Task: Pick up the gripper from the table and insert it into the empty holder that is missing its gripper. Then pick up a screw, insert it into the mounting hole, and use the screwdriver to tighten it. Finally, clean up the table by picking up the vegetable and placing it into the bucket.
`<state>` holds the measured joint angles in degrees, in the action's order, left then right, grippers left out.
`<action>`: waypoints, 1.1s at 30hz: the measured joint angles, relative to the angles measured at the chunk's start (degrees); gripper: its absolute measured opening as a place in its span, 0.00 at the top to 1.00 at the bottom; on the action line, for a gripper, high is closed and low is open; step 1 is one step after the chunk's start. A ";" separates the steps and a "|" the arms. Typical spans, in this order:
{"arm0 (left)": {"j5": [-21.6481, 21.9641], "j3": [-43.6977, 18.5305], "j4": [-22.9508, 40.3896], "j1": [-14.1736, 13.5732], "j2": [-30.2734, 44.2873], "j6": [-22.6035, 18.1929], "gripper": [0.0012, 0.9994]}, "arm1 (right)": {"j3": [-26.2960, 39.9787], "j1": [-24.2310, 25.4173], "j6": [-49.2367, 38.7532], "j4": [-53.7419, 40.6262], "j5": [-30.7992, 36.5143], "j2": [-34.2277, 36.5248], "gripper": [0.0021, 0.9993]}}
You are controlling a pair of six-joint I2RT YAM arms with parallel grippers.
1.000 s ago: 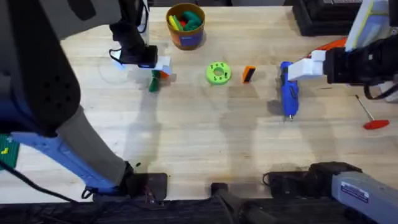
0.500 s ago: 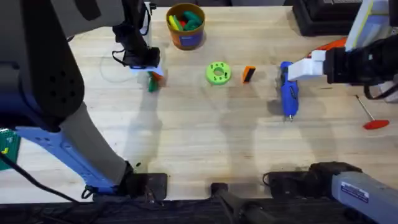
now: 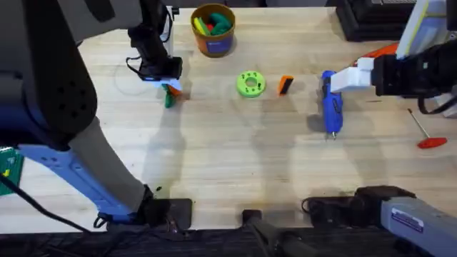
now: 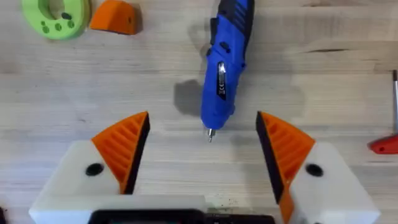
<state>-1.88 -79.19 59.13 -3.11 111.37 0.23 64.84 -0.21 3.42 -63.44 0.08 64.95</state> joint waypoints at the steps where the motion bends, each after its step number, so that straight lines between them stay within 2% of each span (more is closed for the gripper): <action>1: 0.04 -0.53 0.77 0.00 0.01 0.02 0.99 | 0.00 0.00 0.00 0.00 0.00 0.00 0.01; 5: 0.08 -2.37 1.52 0.00 -0.52 0.54 0.99 | 0.00 0.00 0.00 0.00 0.00 0.00 0.01; 9: 0.15 -2.39 2.49 0.00 -4.92 2.01 0.99 | 0.00 0.00 0.00 0.00 0.00 0.00 0.01; 20: -0.01 -2.56 7.37 0.00 -29.17 3.30 0.99 | 0.00 0.00 0.00 0.00 0.00 0.00 0.01; 21: -0.01 -2.69 8.70 0.00 -34.11 3.30 0.99 | 0.00 0.00 0.00 0.00 0.00 0.00 0.01; 29: 0.01 -2.71 10.98 0.00 -42.43 3.32 0.98 | 0.00 0.00 0.00 -0.07 0.00 0.00 0.01; 30: 0.08 -2.71 11.16 0.00 -43.09 3.20 0.89 | 0.00 0.00 0.00 -0.07 0.00 0.00 0.01; 33: 0.06 -2.71 11.67 0.00 -44.44 3.34 0.40 | 0.00 0.00 0.00 -0.07 0.00 0.00 0.01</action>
<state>-1.83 -81.91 70.79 -3.11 66.93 3.57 64.84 -0.21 3.42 -63.51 0.08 64.95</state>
